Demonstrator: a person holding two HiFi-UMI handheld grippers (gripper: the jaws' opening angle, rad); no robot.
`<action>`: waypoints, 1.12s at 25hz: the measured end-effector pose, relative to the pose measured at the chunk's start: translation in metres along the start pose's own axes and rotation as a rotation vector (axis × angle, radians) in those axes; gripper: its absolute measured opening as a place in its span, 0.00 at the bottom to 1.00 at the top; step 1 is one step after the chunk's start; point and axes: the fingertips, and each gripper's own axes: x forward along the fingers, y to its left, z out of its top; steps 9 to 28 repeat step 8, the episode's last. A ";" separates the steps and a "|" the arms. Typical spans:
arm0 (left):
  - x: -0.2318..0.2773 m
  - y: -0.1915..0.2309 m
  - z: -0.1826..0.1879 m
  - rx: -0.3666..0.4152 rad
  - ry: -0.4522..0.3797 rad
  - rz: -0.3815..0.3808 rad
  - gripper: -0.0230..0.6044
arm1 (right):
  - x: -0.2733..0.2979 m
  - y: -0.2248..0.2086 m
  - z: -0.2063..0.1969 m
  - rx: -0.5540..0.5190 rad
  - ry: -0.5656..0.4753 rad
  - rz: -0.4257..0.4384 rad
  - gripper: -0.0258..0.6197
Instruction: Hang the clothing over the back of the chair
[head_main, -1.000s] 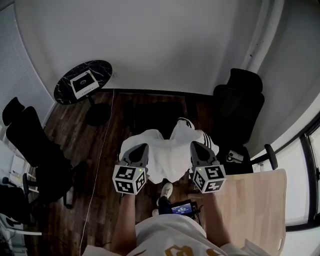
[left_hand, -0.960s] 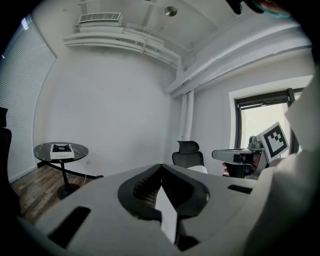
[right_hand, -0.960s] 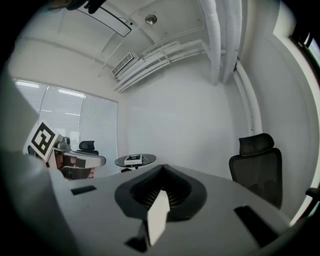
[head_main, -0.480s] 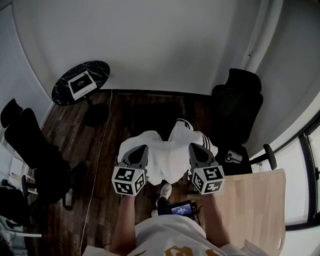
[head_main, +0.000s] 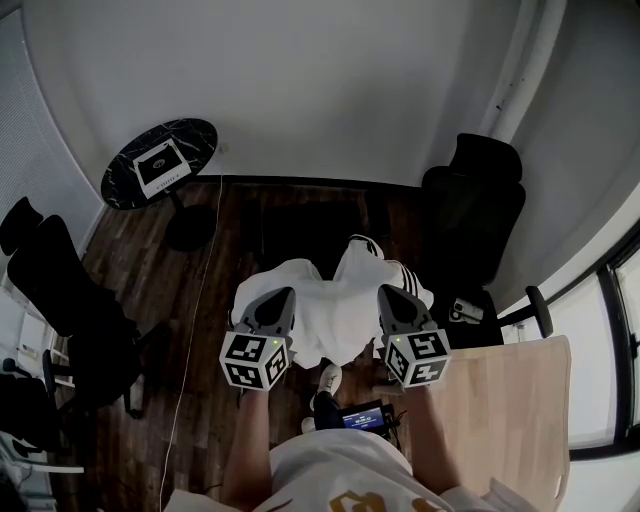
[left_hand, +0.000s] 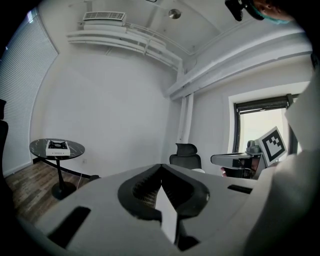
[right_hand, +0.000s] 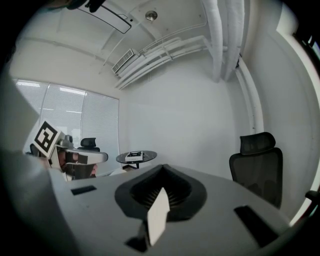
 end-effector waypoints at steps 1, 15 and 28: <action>0.000 0.000 -0.001 -0.003 0.001 0.001 0.07 | 0.000 0.000 0.000 0.000 0.001 0.000 0.06; -0.001 -0.004 0.001 -0.005 -0.002 0.004 0.07 | -0.010 0.001 0.002 -0.016 -0.012 -0.002 0.06; -0.001 -0.004 0.001 -0.005 -0.002 0.004 0.07 | -0.010 0.001 0.002 -0.016 -0.012 -0.002 0.06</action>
